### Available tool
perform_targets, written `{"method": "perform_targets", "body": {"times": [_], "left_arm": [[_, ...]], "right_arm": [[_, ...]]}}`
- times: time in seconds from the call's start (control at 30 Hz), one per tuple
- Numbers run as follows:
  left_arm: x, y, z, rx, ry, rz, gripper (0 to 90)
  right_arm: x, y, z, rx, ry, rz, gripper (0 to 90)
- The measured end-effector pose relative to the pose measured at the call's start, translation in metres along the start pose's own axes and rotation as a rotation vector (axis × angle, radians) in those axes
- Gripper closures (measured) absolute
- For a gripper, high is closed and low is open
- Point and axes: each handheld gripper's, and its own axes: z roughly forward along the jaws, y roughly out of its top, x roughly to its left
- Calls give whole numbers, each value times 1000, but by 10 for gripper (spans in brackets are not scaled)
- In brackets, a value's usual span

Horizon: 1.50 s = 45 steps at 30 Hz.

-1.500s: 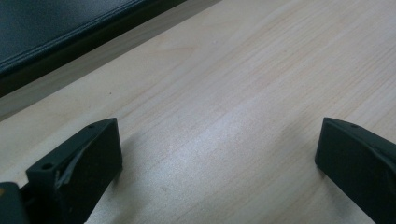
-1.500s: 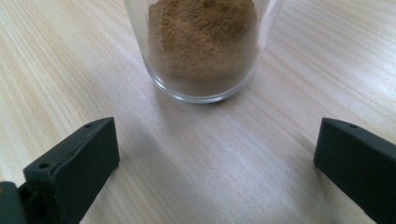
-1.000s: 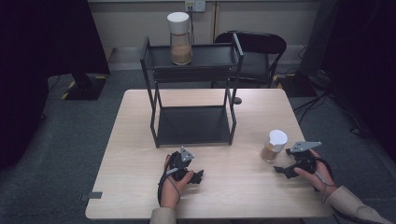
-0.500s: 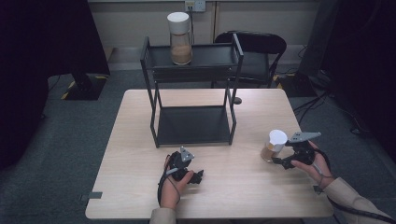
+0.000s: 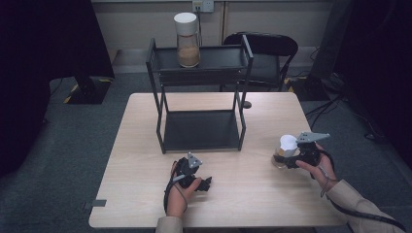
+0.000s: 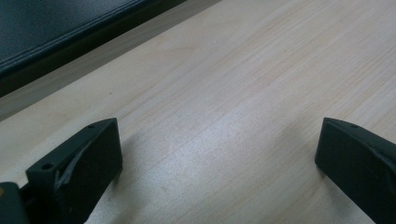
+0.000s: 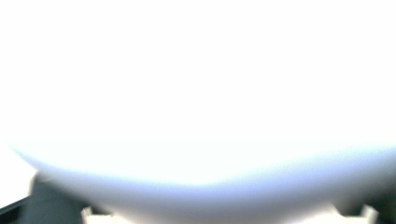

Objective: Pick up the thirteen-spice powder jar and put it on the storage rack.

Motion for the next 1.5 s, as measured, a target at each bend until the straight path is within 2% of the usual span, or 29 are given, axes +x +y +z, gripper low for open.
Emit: {"method": "perform_targets", "body": {"times": [0.07, 0.1, 0.23, 0.37, 0.63, 1.07, 1.5], "left_arm": [[0, 0, 0, 0, 0, -1, 0], [0, 0, 0, 1, 0, 0, 0], [0, 0, 0, 0, 0, -1, 0], [0, 0, 0, 1, 0, 0, 0], [0, 0, 0, 1, 0, -1, 0], [0, 0, 0, 1, 0, 0, 0], [0, 0, 0, 1, 0, 0, 0]], "right_arm": [[0, 1, 0, -13, 13, 0, 284], [2, 3, -1, -16, 7, -14, 291], [5, 11, 1, 8, 1, -57, 294], [3, 16, 3, 5, 36, -61, 296], [8, 35, 7, 6, 93, -91, 297], [25, 72, 20, 41, 189, -143, 298], [40, 111, 31, 49, 250, -174, 298]]}}
